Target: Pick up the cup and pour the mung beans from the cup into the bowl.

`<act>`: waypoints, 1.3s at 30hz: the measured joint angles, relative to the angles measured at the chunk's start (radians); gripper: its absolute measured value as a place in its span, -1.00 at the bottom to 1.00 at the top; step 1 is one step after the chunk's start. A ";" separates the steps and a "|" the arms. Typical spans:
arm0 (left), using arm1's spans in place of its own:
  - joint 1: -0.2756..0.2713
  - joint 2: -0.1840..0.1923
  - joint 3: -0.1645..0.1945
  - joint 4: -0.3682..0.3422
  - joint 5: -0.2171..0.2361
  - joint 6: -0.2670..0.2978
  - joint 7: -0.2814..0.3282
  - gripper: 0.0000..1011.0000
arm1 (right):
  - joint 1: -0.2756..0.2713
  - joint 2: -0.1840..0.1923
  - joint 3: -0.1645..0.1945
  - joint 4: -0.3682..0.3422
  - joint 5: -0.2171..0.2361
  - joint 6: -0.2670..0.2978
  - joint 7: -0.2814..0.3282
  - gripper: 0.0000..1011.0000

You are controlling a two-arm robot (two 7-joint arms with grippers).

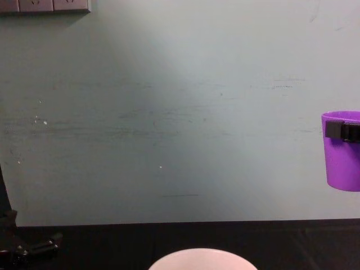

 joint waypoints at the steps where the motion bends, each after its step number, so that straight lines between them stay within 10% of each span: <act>1: 0.000 0.000 0.000 0.000 0.000 0.000 0.000 0.98 | 0.000 0.000 0.000 0.000 0.000 0.000 0.000 0.45; 39: 0.000 0.000 0.000 0.000 0.000 0.000 0.000 0.98 | 0.000 0.000 0.000 0.000 0.000 0.000 0.000 0.45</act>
